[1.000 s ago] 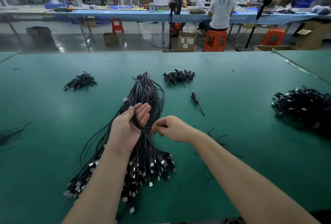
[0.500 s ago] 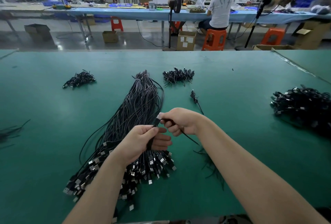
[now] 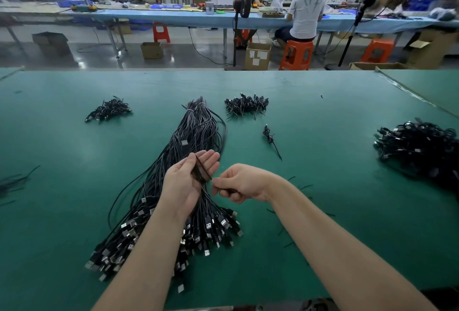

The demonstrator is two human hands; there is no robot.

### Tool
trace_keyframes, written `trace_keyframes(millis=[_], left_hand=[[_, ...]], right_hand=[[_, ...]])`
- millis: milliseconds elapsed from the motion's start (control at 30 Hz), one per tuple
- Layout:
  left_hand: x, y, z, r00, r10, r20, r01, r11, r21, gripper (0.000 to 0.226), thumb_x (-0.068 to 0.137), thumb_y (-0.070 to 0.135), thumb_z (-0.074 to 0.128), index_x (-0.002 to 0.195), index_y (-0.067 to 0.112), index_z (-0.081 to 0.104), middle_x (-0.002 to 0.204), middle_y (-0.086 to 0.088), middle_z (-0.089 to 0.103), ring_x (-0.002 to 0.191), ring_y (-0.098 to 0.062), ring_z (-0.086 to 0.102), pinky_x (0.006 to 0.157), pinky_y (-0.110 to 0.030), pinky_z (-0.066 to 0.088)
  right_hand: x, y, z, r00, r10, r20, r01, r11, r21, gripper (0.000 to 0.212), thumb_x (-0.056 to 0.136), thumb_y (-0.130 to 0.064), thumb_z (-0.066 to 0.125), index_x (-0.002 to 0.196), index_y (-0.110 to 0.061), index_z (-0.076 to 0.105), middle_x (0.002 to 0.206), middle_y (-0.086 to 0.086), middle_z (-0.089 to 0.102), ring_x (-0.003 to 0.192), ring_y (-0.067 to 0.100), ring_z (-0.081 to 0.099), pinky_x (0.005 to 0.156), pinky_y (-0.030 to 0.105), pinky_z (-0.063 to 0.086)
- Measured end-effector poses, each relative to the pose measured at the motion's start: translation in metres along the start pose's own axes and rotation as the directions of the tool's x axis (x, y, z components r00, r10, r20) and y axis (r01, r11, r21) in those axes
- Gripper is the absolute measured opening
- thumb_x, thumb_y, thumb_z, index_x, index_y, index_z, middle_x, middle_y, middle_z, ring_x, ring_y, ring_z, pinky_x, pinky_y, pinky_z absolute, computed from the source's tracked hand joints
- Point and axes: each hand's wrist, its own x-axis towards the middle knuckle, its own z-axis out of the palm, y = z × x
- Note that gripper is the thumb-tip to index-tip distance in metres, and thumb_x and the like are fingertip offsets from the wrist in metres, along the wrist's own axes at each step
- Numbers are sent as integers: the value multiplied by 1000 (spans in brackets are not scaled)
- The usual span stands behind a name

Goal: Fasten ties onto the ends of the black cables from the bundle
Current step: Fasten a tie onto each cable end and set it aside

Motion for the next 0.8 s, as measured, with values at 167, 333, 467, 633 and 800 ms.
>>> trace_keyframes(millis=[167, 333, 467, 633, 800], left_hand=[[3, 2, 1, 1000, -5, 24, 6, 999, -46, 36, 110, 15, 33, 116, -12, 57, 113, -30, 70, 107, -37, 71, 80, -36, 61], [0, 0, 5, 997, -42, 70, 47, 996, -75, 40, 111, 20, 30, 117, -9, 57, 117, -29, 69, 111, -37, 69, 82, -38, 61], [-3, -3, 6, 994, -41, 101, 45, 998, -37, 41, 111, 22, 29, 119, -7, 57, 119, -27, 69, 114, -35, 68, 88, -39, 60], [-6, -5, 8, 992, -45, 115, 48, 999, -22, 39, 110, 19, 31, 119, -8, 57, 118, -26, 70, 111, -35, 69, 84, -37, 60], [-8, -5, 8, 995, -41, 95, 35, 997, 64, 30, 109, 16, 36, 103, -2, 60, 96, -21, 74, 90, -32, 75, 74, -37, 62]], right_hand=[[5, 14, 8, 997, 25, -76, -10, 982, 190, 27, 98, -32, 65, 109, -8, 68, 79, 2, 73, 51, 8, 51, 49, 18, 44], [5, 20, 13, 999, -32, -20, 37, 928, 371, 25, 100, -24, 62, 123, -17, 64, 106, 2, 74, 57, 11, 56, 51, 18, 46], [4, 23, 15, 998, -61, 13, 44, 843, 536, 20, 100, -13, 59, 119, -6, 63, 104, 7, 67, 59, 12, 57, 53, 20, 49], [7, 30, 17, 999, -47, -12, 43, 729, 684, 11, 97, -3, 61, 107, -3, 65, 99, 13, 60, 62, 11, 61, 58, 20, 57], [8, 31, 19, 997, -27, -69, 65, 764, 641, 4, 94, -3, 66, 98, -4, 67, 86, 10, 63, 61, 11, 60, 53, 20, 55]])
